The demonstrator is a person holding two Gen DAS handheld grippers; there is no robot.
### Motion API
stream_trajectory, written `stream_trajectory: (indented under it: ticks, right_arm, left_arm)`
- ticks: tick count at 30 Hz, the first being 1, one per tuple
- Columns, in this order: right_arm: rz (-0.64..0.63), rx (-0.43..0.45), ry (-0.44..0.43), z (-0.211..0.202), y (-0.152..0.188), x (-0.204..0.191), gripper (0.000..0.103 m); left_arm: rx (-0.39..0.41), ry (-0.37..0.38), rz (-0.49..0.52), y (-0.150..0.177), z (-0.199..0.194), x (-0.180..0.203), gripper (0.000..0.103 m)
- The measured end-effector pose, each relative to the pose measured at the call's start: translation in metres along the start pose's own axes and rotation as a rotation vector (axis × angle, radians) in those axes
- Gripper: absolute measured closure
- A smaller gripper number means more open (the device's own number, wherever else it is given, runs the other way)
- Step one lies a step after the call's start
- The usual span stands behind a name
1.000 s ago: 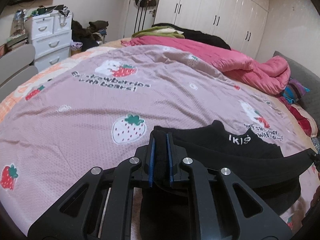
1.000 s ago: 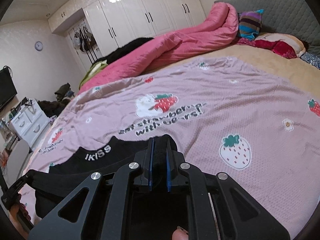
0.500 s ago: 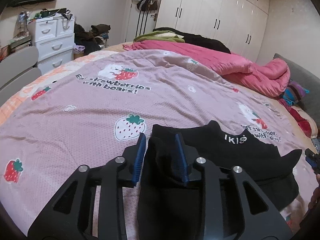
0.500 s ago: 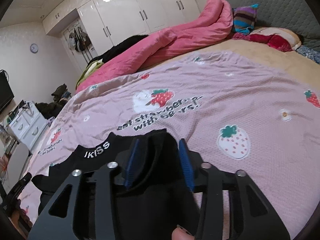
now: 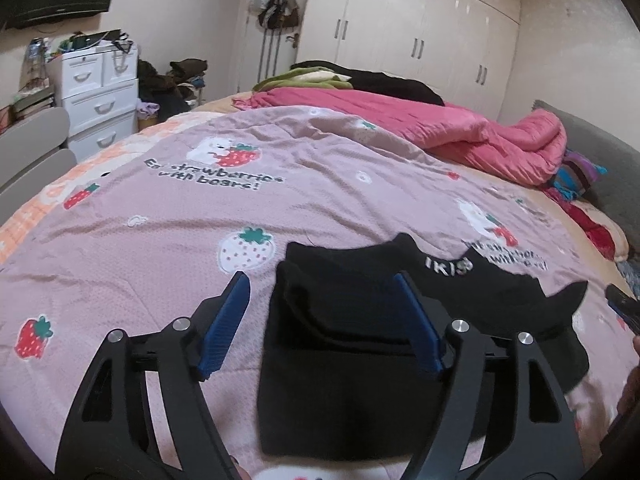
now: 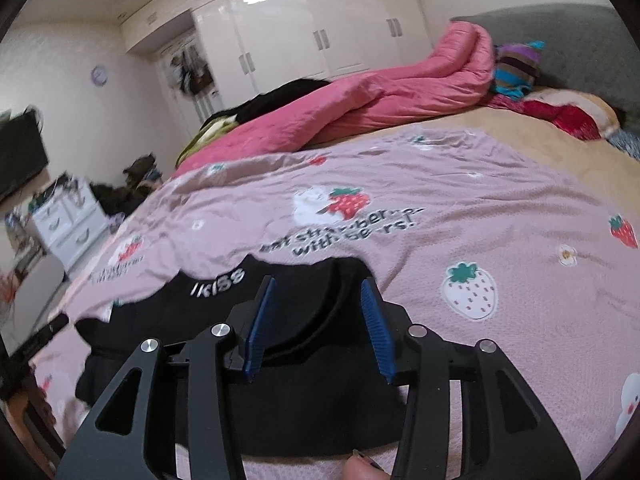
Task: Fold small clothes
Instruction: 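Grasp the folded shirt edge again with both grippers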
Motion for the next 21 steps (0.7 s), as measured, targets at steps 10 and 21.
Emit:
stream_trajectory:
  ticks: [10,21]
  right_arm:
    - [-0.163,-0.218,0.118,0.049,0.048,-0.009,0.074]
    - [-0.109,-0.243,0.152,0.119,0.013,0.008,0.075]
  left_arm:
    - [-0.186,0.047,0.134,0.049,0.033,0.028,0.096]
    - [-0.244,-0.042,0.088,0.018,0.103,0.012,0.095]
Point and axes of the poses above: each gripper's, at about its wrist camera, not at the fingertips, and z roughly the way its jaws point, x to its right, y to its underside, the point moved 9 cm from there along z, roughly the way its jaws point, and after that the axes turned 10 degrees about -x, right-handed, at the moved point
